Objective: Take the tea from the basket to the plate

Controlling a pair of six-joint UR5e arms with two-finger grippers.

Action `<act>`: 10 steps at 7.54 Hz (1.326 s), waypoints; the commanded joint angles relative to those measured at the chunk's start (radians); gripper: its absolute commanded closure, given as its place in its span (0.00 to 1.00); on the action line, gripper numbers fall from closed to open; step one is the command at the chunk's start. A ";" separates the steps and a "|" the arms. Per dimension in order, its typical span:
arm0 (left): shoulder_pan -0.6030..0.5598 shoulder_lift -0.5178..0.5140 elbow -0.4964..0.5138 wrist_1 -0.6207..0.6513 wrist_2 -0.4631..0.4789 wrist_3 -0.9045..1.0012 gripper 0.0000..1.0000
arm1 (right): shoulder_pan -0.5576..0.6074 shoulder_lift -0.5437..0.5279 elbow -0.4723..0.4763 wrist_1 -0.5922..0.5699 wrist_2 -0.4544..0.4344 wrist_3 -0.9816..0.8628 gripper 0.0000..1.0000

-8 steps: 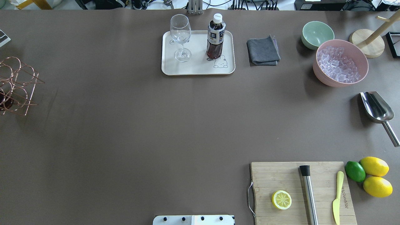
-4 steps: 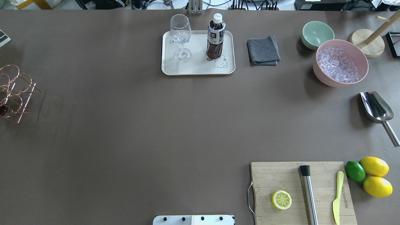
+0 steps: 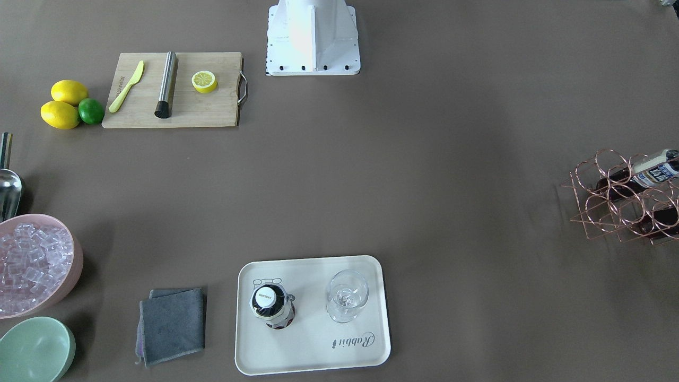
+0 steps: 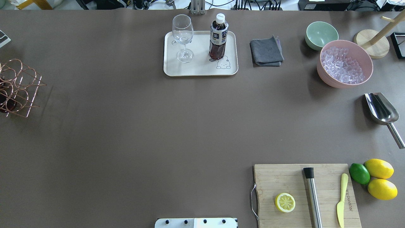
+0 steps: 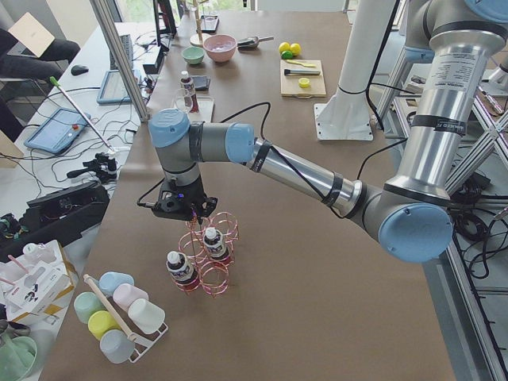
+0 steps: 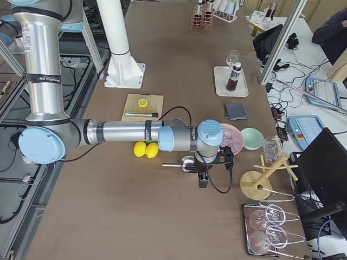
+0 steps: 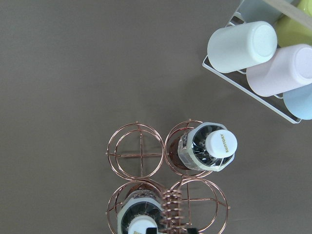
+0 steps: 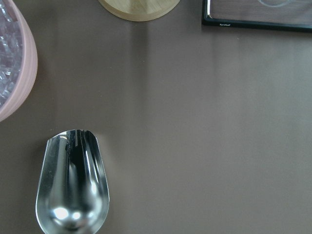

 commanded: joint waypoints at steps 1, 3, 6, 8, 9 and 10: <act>0.001 0.006 0.032 -0.107 0.048 -0.096 1.00 | 0.000 -0.003 -0.002 0.001 -0.002 0.003 0.00; 0.004 0.011 0.033 -0.118 0.049 -0.119 1.00 | 0.000 -0.003 -0.014 0.003 -0.002 0.003 0.00; 0.007 0.011 0.033 -0.127 0.049 -0.142 1.00 | -0.002 -0.002 -0.017 0.003 0.001 0.004 0.00; 0.022 0.011 0.033 -0.127 0.049 -0.142 1.00 | -0.003 0.000 -0.016 0.005 -0.001 0.003 0.00; 0.022 0.011 0.033 -0.135 0.049 -0.141 1.00 | -0.003 0.000 -0.017 0.005 -0.004 0.003 0.00; 0.022 0.012 0.033 -0.135 0.049 -0.141 0.79 | -0.005 0.000 -0.017 0.005 -0.004 0.003 0.00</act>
